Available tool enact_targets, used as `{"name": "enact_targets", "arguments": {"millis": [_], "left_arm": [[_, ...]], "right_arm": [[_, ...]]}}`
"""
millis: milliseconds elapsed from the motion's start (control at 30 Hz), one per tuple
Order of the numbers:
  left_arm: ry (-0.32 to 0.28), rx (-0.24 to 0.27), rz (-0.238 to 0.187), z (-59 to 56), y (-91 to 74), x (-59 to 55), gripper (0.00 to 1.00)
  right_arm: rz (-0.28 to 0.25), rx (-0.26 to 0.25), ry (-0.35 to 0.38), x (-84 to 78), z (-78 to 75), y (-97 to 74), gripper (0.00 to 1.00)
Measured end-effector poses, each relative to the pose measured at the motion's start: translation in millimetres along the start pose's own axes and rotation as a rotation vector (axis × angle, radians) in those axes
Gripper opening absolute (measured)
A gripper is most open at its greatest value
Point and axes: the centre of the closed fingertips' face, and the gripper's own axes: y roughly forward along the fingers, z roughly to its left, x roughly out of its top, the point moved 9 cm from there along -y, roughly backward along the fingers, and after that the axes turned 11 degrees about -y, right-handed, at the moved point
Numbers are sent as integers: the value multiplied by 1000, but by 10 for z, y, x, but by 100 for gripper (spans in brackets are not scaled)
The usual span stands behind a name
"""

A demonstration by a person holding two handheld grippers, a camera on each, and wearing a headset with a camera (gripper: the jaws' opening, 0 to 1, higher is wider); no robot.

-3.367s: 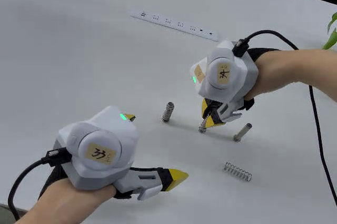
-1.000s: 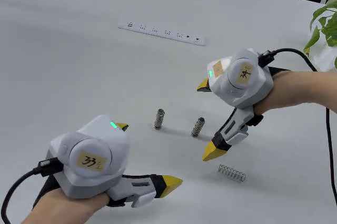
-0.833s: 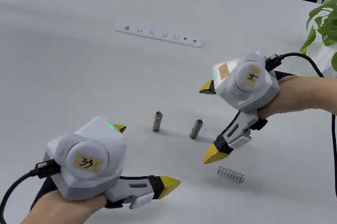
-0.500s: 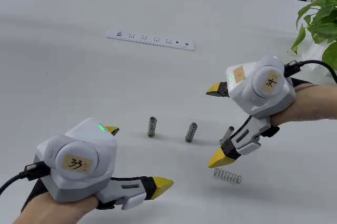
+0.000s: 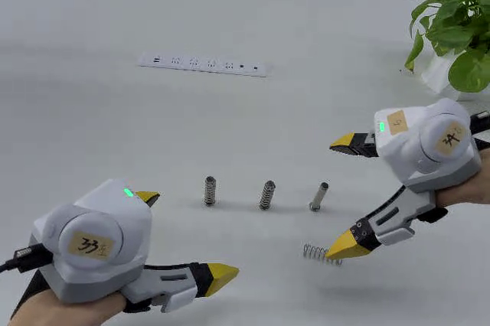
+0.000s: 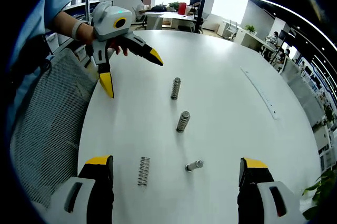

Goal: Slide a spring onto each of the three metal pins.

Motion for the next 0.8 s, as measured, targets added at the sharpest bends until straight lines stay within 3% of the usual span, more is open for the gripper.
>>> {"name": "enact_targets", "arguments": {"millis": [400,800], "left_arm": [[12,-13,12,-13,-8,18,90],[24,-27,42,-30,-20,-55,90]], "right_arm": [[-18,-65,104,-268,240,-189,99],[-32,-121,165,-356,425,-333,99]]}}
